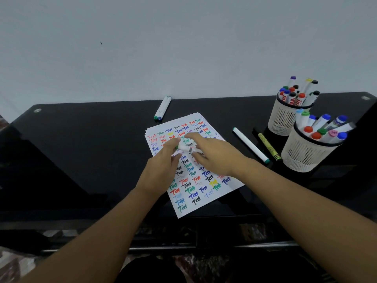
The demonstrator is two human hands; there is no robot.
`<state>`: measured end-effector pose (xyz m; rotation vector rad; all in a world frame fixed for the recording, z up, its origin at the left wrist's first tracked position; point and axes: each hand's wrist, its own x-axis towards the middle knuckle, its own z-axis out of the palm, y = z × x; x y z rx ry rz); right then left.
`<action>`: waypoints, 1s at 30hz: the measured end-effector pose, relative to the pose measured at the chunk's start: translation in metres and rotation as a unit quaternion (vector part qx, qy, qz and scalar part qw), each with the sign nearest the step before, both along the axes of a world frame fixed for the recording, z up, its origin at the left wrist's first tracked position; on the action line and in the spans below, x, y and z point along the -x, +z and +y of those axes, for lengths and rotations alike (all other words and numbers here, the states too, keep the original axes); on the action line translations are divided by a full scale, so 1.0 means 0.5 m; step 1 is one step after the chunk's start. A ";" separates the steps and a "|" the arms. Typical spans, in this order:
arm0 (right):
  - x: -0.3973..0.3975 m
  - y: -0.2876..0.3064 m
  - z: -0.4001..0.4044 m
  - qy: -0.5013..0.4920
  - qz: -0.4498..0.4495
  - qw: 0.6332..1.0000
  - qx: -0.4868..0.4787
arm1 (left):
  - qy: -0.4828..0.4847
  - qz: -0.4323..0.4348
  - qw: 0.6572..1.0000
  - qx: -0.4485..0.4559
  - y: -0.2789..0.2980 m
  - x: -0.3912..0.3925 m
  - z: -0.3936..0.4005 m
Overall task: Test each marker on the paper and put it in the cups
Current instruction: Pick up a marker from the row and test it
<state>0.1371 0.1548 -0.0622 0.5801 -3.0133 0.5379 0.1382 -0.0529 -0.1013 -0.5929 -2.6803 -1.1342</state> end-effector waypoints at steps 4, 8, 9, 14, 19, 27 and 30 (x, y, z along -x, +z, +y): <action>-0.006 -0.011 0.000 0.004 -0.042 0.997 0.062 | 0.000 -0.030 0.999 0.010 0.004 -0.002 0.001; -0.009 -0.007 0.007 0.004 -0.059 0.994 0.092 | -0.009 -0.034 0.999 0.015 0.003 0.002 -0.001; -0.008 -0.006 0.010 0.000 -0.057 0.994 0.089 | -0.013 -0.035 0.999 0.015 0.002 0.002 -0.001; -0.012 -0.004 0.009 -0.014 -0.008 0.997 0.080 | -0.011 -0.043 0.999 0.012 0.008 -0.001 0.002; -0.009 -0.006 0.003 -0.006 0.018 0.996 0.088 | 0.016 0.012 0.999 0.028 0.003 0.012 0.004; -0.012 -0.006 0.010 -0.038 0.021 0.988 0.148 | 0.041 0.019 0.992 0.119 -0.010 0.032 0.006; -0.016 -0.005 0.010 -0.040 0.033 0.988 0.143 | 0.040 0.021 0.991 0.123 -0.012 0.033 0.005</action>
